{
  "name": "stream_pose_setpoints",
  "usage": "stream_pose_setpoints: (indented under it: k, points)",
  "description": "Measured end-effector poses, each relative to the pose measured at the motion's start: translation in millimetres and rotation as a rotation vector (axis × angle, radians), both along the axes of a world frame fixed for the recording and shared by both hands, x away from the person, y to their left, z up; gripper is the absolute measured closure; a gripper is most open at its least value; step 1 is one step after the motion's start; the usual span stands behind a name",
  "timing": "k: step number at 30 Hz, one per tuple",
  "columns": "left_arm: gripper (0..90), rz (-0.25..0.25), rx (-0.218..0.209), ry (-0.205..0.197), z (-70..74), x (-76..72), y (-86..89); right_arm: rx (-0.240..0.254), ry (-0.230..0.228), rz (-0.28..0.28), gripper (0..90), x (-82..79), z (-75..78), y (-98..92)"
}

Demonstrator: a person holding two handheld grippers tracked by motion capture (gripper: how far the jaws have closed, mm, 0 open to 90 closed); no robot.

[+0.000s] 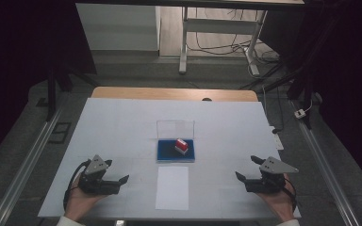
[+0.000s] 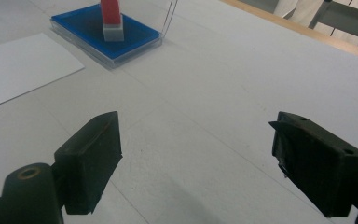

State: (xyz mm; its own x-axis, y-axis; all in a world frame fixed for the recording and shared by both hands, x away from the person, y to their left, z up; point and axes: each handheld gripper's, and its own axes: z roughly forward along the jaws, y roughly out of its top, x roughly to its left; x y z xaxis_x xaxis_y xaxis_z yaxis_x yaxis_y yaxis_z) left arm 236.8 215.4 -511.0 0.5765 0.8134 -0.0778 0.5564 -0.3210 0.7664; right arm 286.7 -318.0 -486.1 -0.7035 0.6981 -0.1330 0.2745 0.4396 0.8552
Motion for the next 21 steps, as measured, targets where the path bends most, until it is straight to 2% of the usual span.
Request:
stream_pose_setpoints:
  k: [7, 11, 21]
  points:
    - [13.1, -0.006, -0.020, 0.005, 2.0, -2.0, 1.8, 0.006, 0.001, 0.013, 18.7, 3.0, -1.1, -2.0]
    - [13.0, -0.007, -0.015, 0.002, 3.0, -2.7, 1.2, -0.016, 0.011, 0.015, 20.4, 2.6, -3.0, 0.6]
    - [13.1, -0.010, -0.003, 0.010, 1.1, -2.6, 1.7, -0.002, 0.031, -0.001, 22.2, 2.3, -2.1, -1.4]
